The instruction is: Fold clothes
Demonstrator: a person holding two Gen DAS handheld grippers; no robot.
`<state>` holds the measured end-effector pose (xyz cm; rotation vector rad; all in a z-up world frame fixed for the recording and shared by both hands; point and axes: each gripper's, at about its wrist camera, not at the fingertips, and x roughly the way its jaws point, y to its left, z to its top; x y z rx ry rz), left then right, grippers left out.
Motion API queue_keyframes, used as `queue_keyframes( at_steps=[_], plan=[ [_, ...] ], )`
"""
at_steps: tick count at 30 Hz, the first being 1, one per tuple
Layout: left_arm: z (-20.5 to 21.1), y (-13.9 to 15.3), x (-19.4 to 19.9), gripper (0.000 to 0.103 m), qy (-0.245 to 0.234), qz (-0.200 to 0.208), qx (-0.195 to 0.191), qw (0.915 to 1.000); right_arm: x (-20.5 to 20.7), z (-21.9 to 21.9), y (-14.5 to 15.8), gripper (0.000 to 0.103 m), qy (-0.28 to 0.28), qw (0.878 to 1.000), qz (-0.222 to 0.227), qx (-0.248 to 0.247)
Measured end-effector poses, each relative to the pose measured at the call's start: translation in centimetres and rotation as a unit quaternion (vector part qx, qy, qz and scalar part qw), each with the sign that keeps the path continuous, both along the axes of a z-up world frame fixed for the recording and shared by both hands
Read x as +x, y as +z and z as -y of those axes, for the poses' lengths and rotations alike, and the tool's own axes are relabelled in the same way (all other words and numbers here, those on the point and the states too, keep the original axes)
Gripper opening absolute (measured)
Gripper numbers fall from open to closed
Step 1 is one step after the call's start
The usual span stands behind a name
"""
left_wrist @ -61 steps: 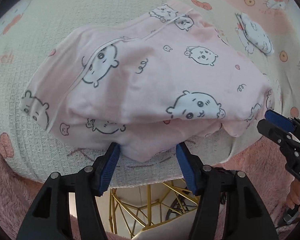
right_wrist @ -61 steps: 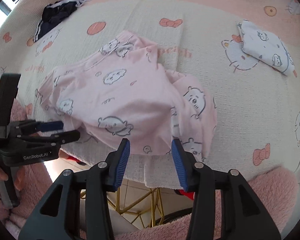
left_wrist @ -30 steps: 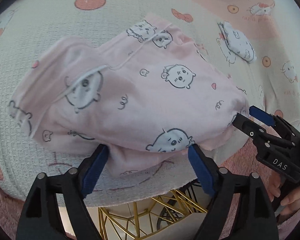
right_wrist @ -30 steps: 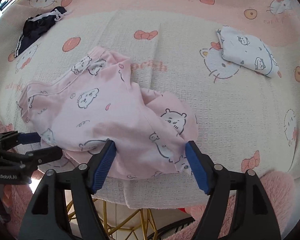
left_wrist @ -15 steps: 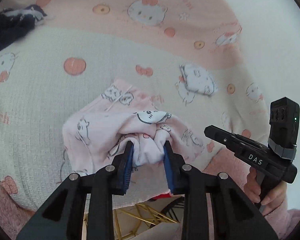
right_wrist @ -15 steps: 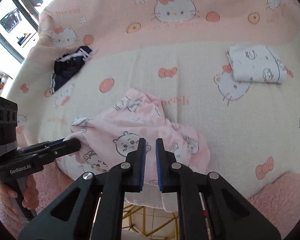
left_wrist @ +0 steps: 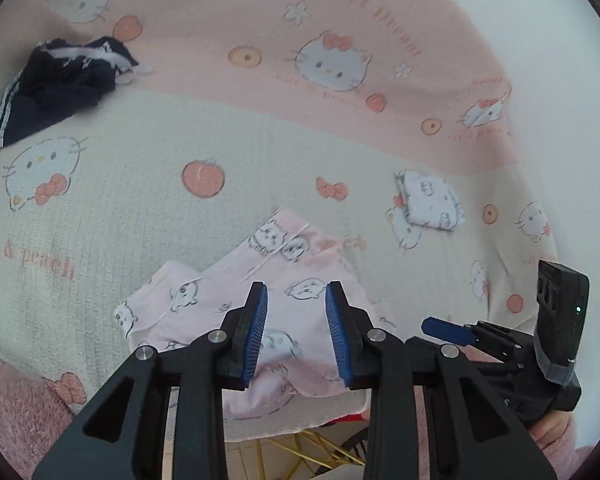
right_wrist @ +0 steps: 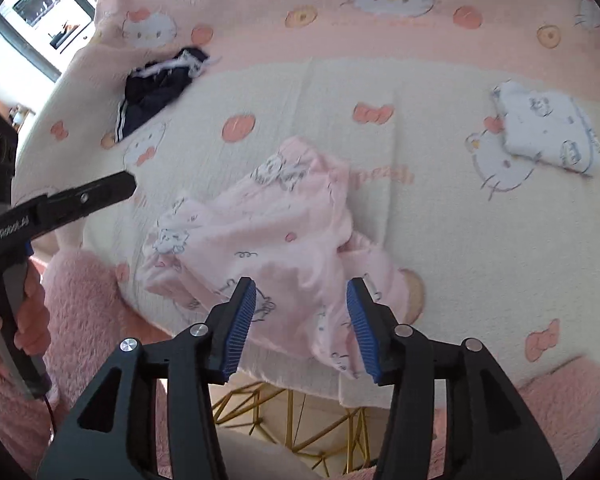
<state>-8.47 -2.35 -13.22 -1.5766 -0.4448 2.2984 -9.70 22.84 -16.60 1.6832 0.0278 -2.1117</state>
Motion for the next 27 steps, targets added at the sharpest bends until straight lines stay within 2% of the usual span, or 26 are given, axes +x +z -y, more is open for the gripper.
queue_keyframes(
  at_steps=[4, 5, 7, 9, 11, 13, 15, 16, 17, 18, 19, 20, 24, 27],
  plan=[
    [-0.3, -3.1, 1.5, 0.044, -0.025, 0.048, -0.014, 0.9984, 0.8, 1.0, -1.8, 0.049, 0.026, 0.997, -0.013, 0.074],
    [-0.4, -3.8, 1.9, 0.048, -0.031, 0.06, -0.013, 0.9976, 0.8, 0.7, -2.1, 0.052, 0.024, 0.996, -0.011, 0.084],
    [-0.7, -5.2, 2.7, 0.053, -0.044, 0.084, -0.019, 0.9953, 0.8, 0.3, -2.6, 0.064, 0.021, 0.995, -0.008, 0.099],
    [-1.3, -6.4, 3.4, 0.053, -0.057, 0.108, -0.04, 0.9917, 1.0, 0.0, -3.1, 0.066, 0.028, 0.993, -0.011, 0.116],
    [-2.3, -7.2, 4.0, 0.053, -0.08, 0.12, -0.084, 0.986, 1.2, -0.2, -3.5, 0.066, 0.038, 0.988, -0.016, 0.147],
    [-3.1, -8.0, 4.3, 0.053, -0.092, 0.124, -0.12, 0.9806, 1.1, -0.4, -4.5, 0.069, 0.041, 0.985, -0.008, 0.165],
    [-3.6, -9.2, 4.1, 0.053, -0.085, 0.121, -0.138, 0.9793, 0.9, -0.5, -5.8, 0.069, 0.044, 0.984, 0.005, 0.172],
    [-3.8, -9.8, 3.9, 0.053, -0.079, 0.115, -0.13, 0.9816, 0.7, -0.4, -6.8, 0.069, 0.046, 0.985, 0.017, 0.166],
    [-4.0, -10.1, 3.7, 0.053, -0.075, 0.117, -0.13, 0.9817, 0.5, -0.4, -7.5, 0.051, 0.045, 0.987, 0.035, 0.149],
    [-4.2, -10.3, 3.6, 0.051, -0.072, 0.121, -0.13, 0.9814, 0.4, -0.5, -7.9, 0.027, 0.039, 0.991, 0.052, 0.12],
    [-4.4, -9.7, 3.5, 0.035, -0.073, 0.113, -0.126, 0.9829, 0.4, -0.5, -7.5, 0.024, 0.035, 0.993, 0.055, 0.096],
    [-4.4, -8.6, 3.5, 0.018, -0.073, 0.102, -0.105, 0.9865, 0.5, -0.5, -6.8, 0.014, 0.037, 0.995, 0.048, 0.078],
    [-3.7, -2.7, 2.8, 0.017, -0.062, 0.042, -0.034, 0.9966, 0.6, -1.0, -1.4, 0.01, 0.044, 0.999, 0.006, -0.014],
    [-2.2, 2.3, 1.6, 0.017, -0.037, -0.019, 0.034, 0.9986, -0.1, -1.7, 3.4, 0.01, 0.026, 0.996, -0.035, -0.074]
  ],
)
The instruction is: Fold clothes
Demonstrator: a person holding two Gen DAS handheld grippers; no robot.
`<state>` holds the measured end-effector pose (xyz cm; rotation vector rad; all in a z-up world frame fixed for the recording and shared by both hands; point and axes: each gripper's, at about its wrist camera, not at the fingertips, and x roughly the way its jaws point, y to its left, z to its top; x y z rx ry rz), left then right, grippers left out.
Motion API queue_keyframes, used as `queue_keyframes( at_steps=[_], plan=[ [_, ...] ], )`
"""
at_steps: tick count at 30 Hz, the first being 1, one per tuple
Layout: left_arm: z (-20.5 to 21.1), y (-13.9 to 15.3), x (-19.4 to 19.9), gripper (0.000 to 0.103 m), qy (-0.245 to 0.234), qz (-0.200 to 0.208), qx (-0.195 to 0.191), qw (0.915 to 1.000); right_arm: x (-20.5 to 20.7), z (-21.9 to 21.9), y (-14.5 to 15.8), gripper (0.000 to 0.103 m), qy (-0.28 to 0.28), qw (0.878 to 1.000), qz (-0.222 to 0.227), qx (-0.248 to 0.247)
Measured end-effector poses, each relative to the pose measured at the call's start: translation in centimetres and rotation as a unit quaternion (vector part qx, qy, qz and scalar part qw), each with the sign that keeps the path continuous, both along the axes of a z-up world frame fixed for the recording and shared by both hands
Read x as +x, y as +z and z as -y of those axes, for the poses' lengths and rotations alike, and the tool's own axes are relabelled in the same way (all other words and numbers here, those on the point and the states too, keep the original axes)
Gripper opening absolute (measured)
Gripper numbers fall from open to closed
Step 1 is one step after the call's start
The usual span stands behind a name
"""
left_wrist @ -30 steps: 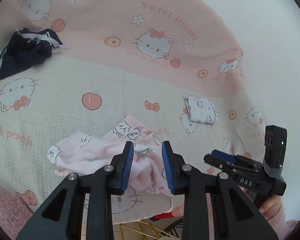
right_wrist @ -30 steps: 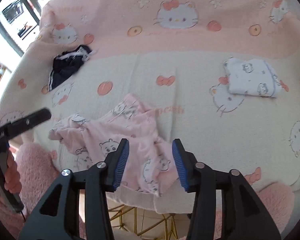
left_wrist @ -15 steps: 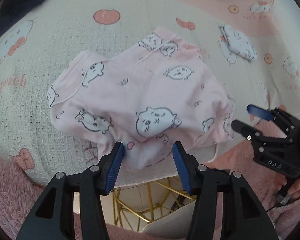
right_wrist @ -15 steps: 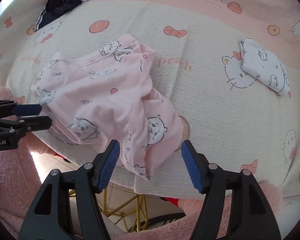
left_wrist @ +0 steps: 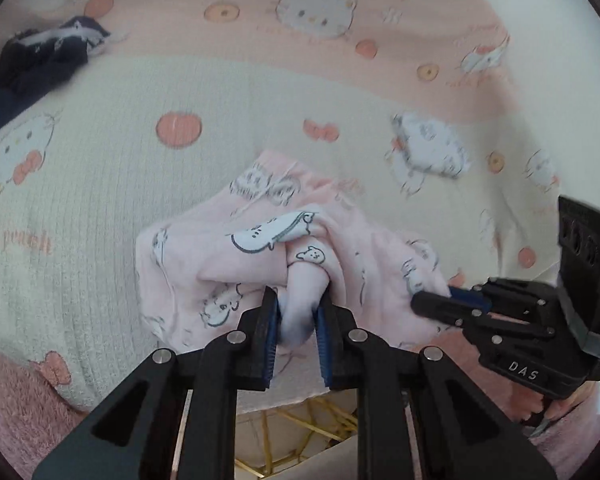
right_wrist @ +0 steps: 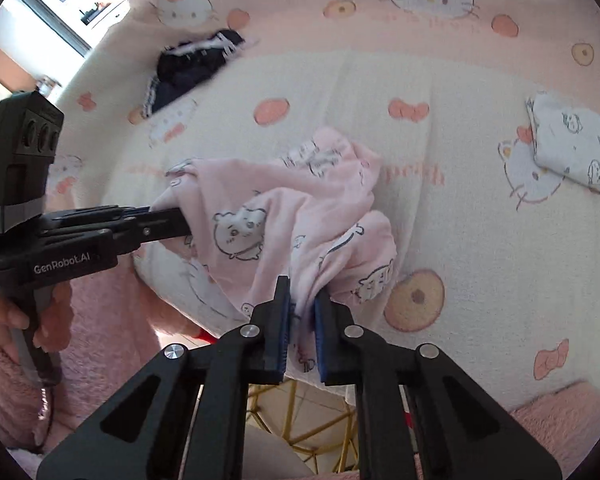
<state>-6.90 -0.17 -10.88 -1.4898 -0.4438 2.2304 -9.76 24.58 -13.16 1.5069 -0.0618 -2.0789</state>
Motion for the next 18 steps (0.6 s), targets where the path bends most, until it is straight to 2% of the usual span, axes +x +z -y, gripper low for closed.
queue_keyframes(
  at_steps=[1, 3, 5, 7, 8, 9, 11, 13, 15, 16, 18],
  plan=[
    [0.6, 1.4, -0.7, 0.017, 0.014, -0.02, 0.017, 0.9996, -0.2, -0.3, 1.6, 0.01, -0.007, 1.0, -0.013, -0.021],
    [1.9, 2.8, -3.1, 0.019, 0.057, -0.042, 0.024, 0.9972, -1.3, -1.6, 3.7, 0.012, -0.067, 0.996, -0.034, -0.057],
    [2.9, 1.8, -5.2, 0.024, 0.089, -0.004, 0.005, 0.996, -2.9, -2.6, 3.4, 0.02, -0.138, 0.99, -0.033, -0.023],
    [3.5, 0.8, -5.7, 0.025, 0.093, 0.019, 0.002, 0.9955, -4.0, -3.0, 2.2, 0.023, -0.161, 0.986, -0.025, 0.022],
    [3.4, 0.4, -5.4, 0.027, 0.09, 0.018, -0.016, 0.9956, -4.4, -3.2, 1.5, 0.023, -0.165, 0.985, -0.02, 0.044],
    [3.2, 0.1, -5.1, 0.028, 0.088, 0.015, -0.037, 0.9954, -4.5, -3.3, 1.1, 0.023, -0.164, 0.985, -0.016, 0.05],
    [3.1, -1.1, -4.5, 0.031, 0.074, 0.024, -0.044, 0.996, -4.2, -3.1, 0.0, 0.023, -0.145, 0.988, -0.007, 0.058],
    [3.1, -2.2, -3.9, 0.031, 0.06, 0.035, -0.049, 0.9963, -3.9, -2.6, -1.3, 0.027, -0.124, 0.99, 0.004, 0.073],
    [3.0, -3.4, -3.6, 0.032, 0.049, 0.051, -0.049, 0.9963, -3.7, -1.7, -3.0, 0.039, -0.102, 0.991, 0.022, 0.088],
    [2.7, -3.9, -3.5, 0.033, 0.046, 0.058, -0.054, 0.9958, -3.4, -1.4, -4.1, 0.041, -0.092, 0.991, 0.032, 0.096],
    [1.8, -5.2, -3.3, 0.045, 0.034, 0.071, -0.06, 0.9951, -2.7, -1.2, -6.2, 0.044, -0.076, 0.989, 0.045, 0.122]
  ],
)
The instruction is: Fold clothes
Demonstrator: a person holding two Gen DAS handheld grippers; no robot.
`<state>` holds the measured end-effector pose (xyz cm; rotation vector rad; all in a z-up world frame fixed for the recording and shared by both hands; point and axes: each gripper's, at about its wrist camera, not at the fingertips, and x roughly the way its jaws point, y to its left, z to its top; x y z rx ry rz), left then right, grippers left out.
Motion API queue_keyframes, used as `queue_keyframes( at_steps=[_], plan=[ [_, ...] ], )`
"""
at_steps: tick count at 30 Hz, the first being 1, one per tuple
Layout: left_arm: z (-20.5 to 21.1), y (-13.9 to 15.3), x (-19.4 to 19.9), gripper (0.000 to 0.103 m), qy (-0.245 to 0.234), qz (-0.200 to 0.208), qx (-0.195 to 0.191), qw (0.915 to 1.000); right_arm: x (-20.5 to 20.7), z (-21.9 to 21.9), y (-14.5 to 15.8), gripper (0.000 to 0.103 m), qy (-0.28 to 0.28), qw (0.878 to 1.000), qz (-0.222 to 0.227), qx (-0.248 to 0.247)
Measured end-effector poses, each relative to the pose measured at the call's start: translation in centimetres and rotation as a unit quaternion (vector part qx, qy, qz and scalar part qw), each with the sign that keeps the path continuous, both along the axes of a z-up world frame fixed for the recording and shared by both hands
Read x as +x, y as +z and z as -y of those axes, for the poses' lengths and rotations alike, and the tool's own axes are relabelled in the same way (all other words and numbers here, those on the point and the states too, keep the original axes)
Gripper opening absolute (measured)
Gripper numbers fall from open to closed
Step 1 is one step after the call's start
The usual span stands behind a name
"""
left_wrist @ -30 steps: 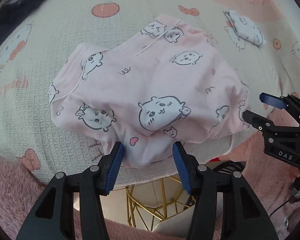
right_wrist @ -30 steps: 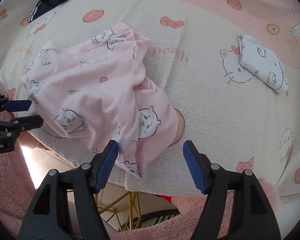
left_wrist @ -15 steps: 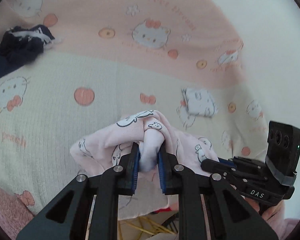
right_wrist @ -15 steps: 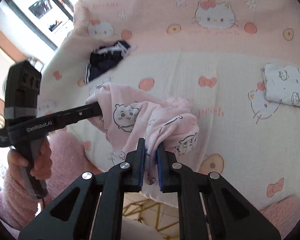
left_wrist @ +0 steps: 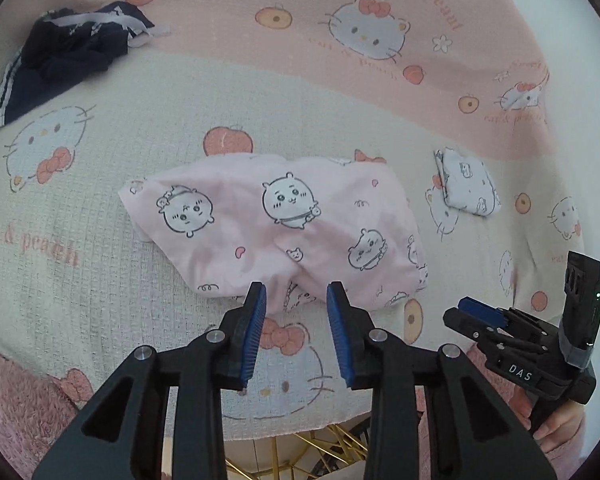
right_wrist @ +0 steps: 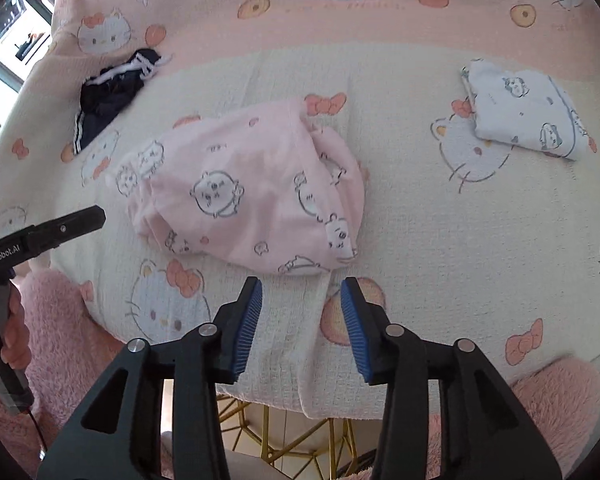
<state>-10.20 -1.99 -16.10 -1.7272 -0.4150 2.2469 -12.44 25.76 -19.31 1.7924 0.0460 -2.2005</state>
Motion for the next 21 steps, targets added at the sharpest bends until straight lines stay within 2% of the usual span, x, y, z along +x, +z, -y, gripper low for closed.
queue_keyframes(
  at_steps=[1, 2, 5, 7, 9, 10, 11, 13, 15, 18, 21],
  plan=[
    [-0.5, -1.0, 0.0, 0.059, -0.012, 0.01, -0.007, 0.9999, 0.1, 0.2, -0.5, 0.044, 0.002, 1.0, 0.004, 0.008],
    [-1.3, -2.1, 0.1, 0.063, -0.026, 0.022, -0.027, 0.9991, 0.2, 0.3, -0.8, 0.044, 0.001, 1.0, 0.007, 0.009],
    [-3.5, -5.2, -0.4, 0.063, -0.054, 0.033, -0.081, 0.9947, 0.3, 0.4, -0.6, 0.045, -0.001, 1.0, 0.001, 0.004],
    [-4.6, -7.0, -1.1, 0.063, -0.058, 0.029, -0.104, 0.9924, 0.4, 0.4, -0.6, 0.05, 0.005, 1.0, -0.004, 0.018],
    [-5.4, -7.9, -1.8, 0.061, -0.053, 0.013, -0.129, 0.9902, 0.6, 0.0, -0.5, 0.053, 0.002, 1.0, -0.005, 0.021],
    [-5.8, -7.6, -1.9, 0.044, -0.058, 0.004, -0.124, 0.9906, 0.6, -0.2, -0.5, 0.053, -0.001, 1.0, -0.005, 0.02],
    [-6.2, -7.1, -1.9, 0.008, -0.064, -0.004, -0.117, 0.991, 0.7, -0.5, -0.5, 0.053, -0.005, 1.0, -0.003, 0.019],
    [-6.5, -4.8, -1.3, 0.009, -0.067, -0.032, -0.077, 0.9943, 1.1, -0.5, -0.2, 0.053, 0.014, 1.0, -0.009, 0.021],
    [-6.6, -1.6, -0.3, 0.009, -0.076, -0.066, -0.047, 0.9938, 1.7, 0.0, 0.3, 0.053, 0.043, 0.999, -0.016, 0.015],
    [-6.1, 3.5, 0.8, 0.009, -0.082, -0.109, -0.013, 0.9906, 2.5, 1.3, 1.5, 0.053, 0.084, 0.996, -0.022, -0.019],
    [-5.4, 8.6, 1.6, 0.009, -0.08, -0.154, 0.008, 0.9848, 2.7, 2.2, 1.8, 0.053, 0.08, 0.996, -0.026, -0.022]
  ],
)
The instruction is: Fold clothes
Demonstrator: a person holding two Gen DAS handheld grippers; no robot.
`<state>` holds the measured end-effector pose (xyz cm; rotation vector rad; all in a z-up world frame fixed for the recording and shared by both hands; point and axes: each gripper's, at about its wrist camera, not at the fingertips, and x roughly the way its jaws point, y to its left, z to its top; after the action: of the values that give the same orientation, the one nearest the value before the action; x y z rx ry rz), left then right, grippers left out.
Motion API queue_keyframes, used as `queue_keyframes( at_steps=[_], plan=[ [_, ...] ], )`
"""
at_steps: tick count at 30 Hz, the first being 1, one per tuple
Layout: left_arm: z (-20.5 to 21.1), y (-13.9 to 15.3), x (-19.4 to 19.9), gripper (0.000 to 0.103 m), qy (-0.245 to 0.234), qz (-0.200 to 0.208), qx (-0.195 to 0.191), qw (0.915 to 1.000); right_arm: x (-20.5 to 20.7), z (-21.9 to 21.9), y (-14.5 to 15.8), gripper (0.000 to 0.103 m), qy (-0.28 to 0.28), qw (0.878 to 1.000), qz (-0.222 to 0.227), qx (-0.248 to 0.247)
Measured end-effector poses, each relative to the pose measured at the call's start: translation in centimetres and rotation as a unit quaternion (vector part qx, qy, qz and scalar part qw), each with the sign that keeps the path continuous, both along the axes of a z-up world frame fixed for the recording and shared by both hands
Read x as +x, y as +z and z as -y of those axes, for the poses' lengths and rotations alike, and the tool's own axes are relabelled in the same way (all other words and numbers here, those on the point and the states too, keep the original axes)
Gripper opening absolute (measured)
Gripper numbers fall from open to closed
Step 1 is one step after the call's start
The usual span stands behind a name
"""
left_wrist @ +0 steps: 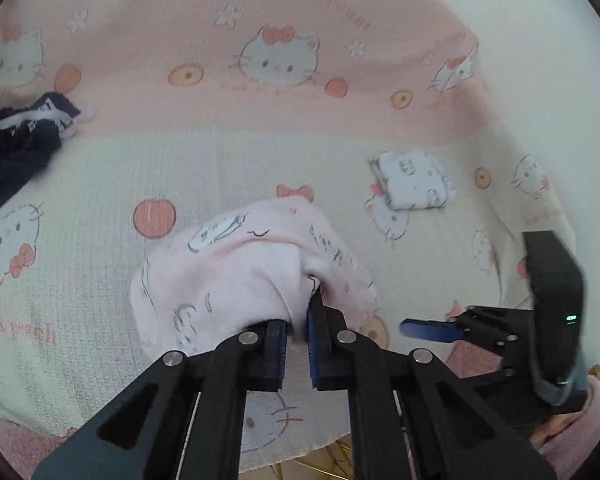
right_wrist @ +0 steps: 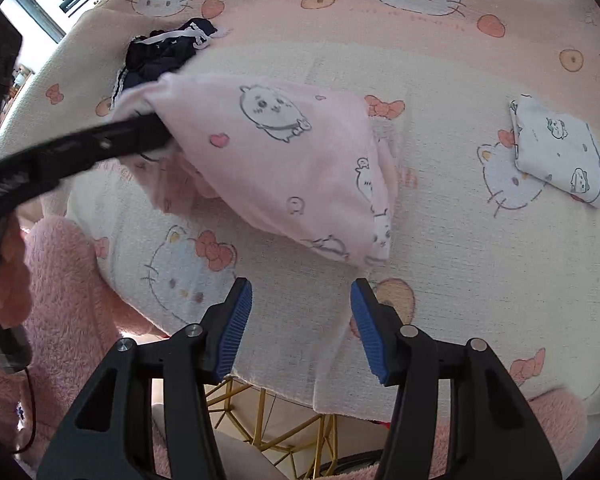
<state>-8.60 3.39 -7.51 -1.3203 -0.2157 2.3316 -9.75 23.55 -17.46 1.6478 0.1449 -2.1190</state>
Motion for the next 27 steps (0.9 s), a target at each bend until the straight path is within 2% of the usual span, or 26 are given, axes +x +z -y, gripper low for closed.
queue_keyframes(
  at_steps=[1, 4, 7, 8, 10, 14, 16, 17, 19, 21, 23, 24, 26, 27],
  plan=[
    [0.3, 1.2, -0.6, 0.009, 0.003, -0.007, 0.002, 1.0, -0.2, 0.3, -0.4, 0.053, -0.004, 1.0, 0.004, 0.005],
    [1.1, 2.8, -1.7, 0.009, 0.007, 0.01, 0.016, 0.9998, -1.0, 1.5, -1.9, 0.054, -0.009, 1.0, 0.025, 0.012],
    [0.9, 3.6, -1.1, 0.009, -0.002, 0.012, 0.008, 0.9999, -0.9, 2.5, -1.8, 0.054, -0.005, 1.0, 0.016, -0.003],
    [1.2, 3.7, -0.5, 0.009, -0.006, 0.017, 0.018, 0.9997, -0.6, 2.7, -1.5, 0.058, -0.006, 1.0, 0.009, -0.007],
    [1.1, 4.7, 0.9, 0.009, -0.017, 0.016, 0.029, 0.9993, 0.0, 3.1, -0.5, 0.058, -0.011, 1.0, -0.016, -0.011],
    [1.1, 7.4, 2.5, 0.009, -0.04, -0.008, 0.059, 0.9974, 0.9, 1.2, 3.5, 0.058, -0.042, 0.995, -0.059, -0.067],
    [1.9, 6.6, 0.8, 0.012, -0.024, -0.011, 0.049, 0.9985, 0.3, 0.8, 4.2, 0.062, -0.055, 0.994, -0.062, -0.07],
    [2.4, 4.6, -0.9, 0.016, -0.006, 0.009, 0.033, 0.9994, -0.4, 0.7, 3.9, 0.066, -0.063, 0.995, -0.059, -0.059],
    [3.5, 0.1, -4.5, 0.018, 0.034, 0.057, -0.003, 0.9978, -2.0, 0.7, 2.4, 0.067, -0.08, 0.995, -0.045, -0.027],
    [4.2, -3.9, -5.8, 0.019, 0.052, 0.104, -0.027, 0.9928, -3.3, 0.7, 0.5, 0.067, -0.088, 0.996, -0.021, -0.009],
    [4.8, -7.8, -6.9, 0.026, 0.068, 0.152, -0.05, 0.9848, -3.7, 0.9, -0.7, 0.067, -0.08, 0.997, -0.01, -0.001],
    [4.9, -8.5, -6.6, 0.028, 0.065, 0.156, -0.05, 0.9844, -3.5, 1.2, -1.1, 0.067, -0.072, 0.997, -0.01, 0.007],
    [5.1, -8.8, -5.3, 0.048, 0.056, 0.149, -0.04, 0.9865, -2.8, 2.1, -1.9, 0.069, -0.052, 0.998, -0.008, 0.026],
    [5.1, -8.9, -4.6, 0.049, 0.051, 0.145, -0.036, 0.9874, -2.6, 2.6, -2.6, 0.072, -0.04, 0.999, -0.003, 0.033]
  ],
)
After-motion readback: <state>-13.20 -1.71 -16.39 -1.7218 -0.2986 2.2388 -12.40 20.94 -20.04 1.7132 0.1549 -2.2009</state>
